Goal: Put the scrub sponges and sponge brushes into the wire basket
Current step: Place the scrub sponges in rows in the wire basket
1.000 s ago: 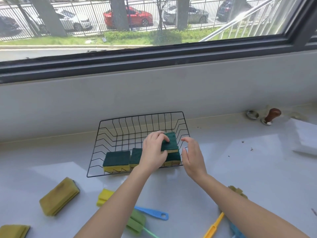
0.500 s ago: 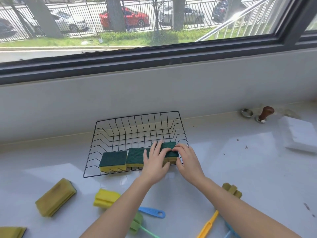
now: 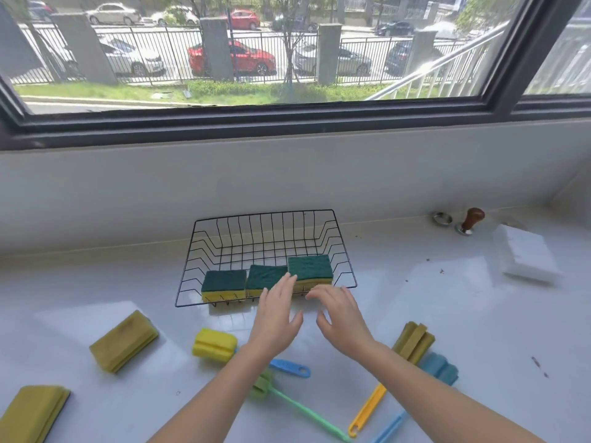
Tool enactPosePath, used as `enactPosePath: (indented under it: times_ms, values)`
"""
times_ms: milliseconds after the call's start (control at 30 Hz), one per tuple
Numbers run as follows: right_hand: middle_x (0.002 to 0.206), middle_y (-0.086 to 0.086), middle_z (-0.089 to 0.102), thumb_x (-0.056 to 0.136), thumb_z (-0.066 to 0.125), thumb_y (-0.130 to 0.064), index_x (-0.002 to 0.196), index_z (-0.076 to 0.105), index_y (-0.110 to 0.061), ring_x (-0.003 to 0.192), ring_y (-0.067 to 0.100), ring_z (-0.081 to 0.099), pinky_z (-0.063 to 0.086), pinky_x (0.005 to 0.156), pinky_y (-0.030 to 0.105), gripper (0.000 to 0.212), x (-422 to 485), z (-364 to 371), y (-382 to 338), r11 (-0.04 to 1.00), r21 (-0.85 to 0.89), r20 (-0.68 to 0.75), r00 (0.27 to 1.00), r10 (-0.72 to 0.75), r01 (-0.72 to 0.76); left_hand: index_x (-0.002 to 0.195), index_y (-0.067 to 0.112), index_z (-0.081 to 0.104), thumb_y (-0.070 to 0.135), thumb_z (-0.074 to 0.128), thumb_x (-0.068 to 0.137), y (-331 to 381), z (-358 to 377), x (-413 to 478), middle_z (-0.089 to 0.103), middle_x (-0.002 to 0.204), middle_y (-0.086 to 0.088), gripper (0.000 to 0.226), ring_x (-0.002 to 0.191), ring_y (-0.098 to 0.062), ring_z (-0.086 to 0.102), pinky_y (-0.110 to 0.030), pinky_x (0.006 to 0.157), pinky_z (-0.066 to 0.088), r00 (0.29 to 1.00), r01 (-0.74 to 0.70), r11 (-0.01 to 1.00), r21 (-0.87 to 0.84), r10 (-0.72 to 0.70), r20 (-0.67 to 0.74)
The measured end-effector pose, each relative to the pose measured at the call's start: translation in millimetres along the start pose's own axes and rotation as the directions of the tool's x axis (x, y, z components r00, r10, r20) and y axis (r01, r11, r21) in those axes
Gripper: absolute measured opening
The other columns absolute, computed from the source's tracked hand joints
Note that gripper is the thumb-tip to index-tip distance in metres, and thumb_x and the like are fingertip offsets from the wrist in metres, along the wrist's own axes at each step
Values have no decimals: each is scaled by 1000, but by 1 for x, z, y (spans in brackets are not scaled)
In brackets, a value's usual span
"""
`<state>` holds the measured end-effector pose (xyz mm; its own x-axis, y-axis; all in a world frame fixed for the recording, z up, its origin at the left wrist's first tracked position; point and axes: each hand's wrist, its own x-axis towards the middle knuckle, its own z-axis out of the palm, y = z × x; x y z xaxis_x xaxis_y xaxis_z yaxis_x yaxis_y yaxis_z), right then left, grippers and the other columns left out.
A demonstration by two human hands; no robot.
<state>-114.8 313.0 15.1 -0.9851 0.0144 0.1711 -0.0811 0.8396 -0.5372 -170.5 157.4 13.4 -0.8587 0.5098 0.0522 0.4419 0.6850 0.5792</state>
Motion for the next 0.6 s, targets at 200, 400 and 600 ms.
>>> enactPosePath:
  times_ms: [200,400,600]
  values:
    - [117,-9,58,83,52,-9,112,58,-24,117,12,49,28,106,30,33,-11,29,-53,994,-38,103,990,-96,100,133,22,43,22,51,88,-38,-41,-45,49,137,8,46,129,-13,42,-35,113,28,996,29,999,20,-27,-83]
    - [117,-11,59,79,55,-10,109,58,-26,118,11,48,32,101,27,35,3,78,-116,976,-13,209,955,-208,216,131,22,44,23,53,85,-105,-85,-109,53,134,5,46,123,-17,49,-30,103,36,961,228,973,-34,-230,-150]
    - [130,-8,52,79,54,-17,120,53,-25,125,14,43,34,103,31,41,21,135,-183,958,18,398,877,-270,286,134,18,40,24,54,87,-180,-118,-172,50,136,1,50,124,-19,48,-31,103,37,887,418,906,-68,-423,-186]
